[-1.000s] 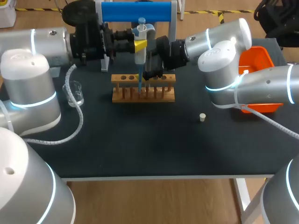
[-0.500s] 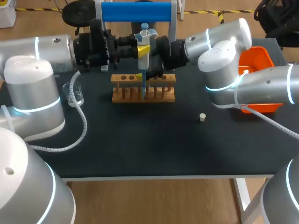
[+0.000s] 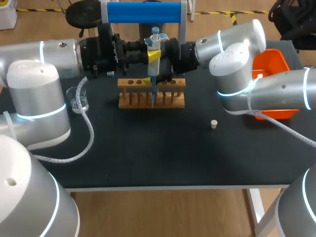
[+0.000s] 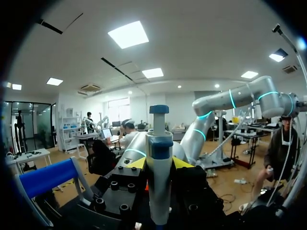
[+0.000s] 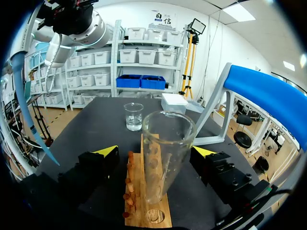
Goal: Invert the test tube, pick up the pipette, mount the tip to pipette, aspirate from beaker and dispense into the tube, eject the tip, return the pipette, and cap with the stopper.
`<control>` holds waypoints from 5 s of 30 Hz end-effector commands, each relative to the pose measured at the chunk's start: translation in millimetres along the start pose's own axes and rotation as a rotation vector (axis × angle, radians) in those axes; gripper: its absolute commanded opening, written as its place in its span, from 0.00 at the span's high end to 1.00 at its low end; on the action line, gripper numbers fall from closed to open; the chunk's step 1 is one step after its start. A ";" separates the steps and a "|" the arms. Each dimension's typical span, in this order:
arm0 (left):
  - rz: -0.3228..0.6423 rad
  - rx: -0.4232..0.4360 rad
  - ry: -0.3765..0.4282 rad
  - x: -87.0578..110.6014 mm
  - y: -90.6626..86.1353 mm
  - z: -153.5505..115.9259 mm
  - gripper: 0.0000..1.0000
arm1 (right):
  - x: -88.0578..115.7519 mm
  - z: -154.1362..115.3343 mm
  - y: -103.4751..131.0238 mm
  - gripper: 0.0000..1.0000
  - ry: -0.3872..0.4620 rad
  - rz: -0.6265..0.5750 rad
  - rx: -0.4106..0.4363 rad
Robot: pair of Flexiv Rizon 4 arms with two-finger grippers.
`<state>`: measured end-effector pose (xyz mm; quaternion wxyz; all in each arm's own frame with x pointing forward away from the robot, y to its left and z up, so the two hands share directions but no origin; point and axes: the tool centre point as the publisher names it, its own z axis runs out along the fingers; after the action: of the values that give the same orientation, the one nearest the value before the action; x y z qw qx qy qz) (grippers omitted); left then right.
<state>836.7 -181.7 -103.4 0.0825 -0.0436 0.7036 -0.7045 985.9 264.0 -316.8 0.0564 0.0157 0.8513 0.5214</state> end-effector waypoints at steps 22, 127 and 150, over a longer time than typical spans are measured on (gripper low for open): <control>0.000 0.000 -0.002 0.3 -0.7 0.3 1.00 | 14.6 -80.3 -13.1 0.00 -0.049 0.001 -0.003; 0.000 0.000 -0.002 0.3 -0.7 0.3 1.00 | 139.3 -101.0 146.9 0.52 0.254 -0.001 -0.474; 0.000 0.000 -0.002 0.3 -0.7 0.3 1.00 | 141.0 -103.5 146.6 1.00 0.267 0.003 -0.495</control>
<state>835.1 -181.9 -102.1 0.0817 -0.0437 0.7039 -0.7043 830.5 252.9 -149.8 -0.0539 -0.0647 0.6991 0.7101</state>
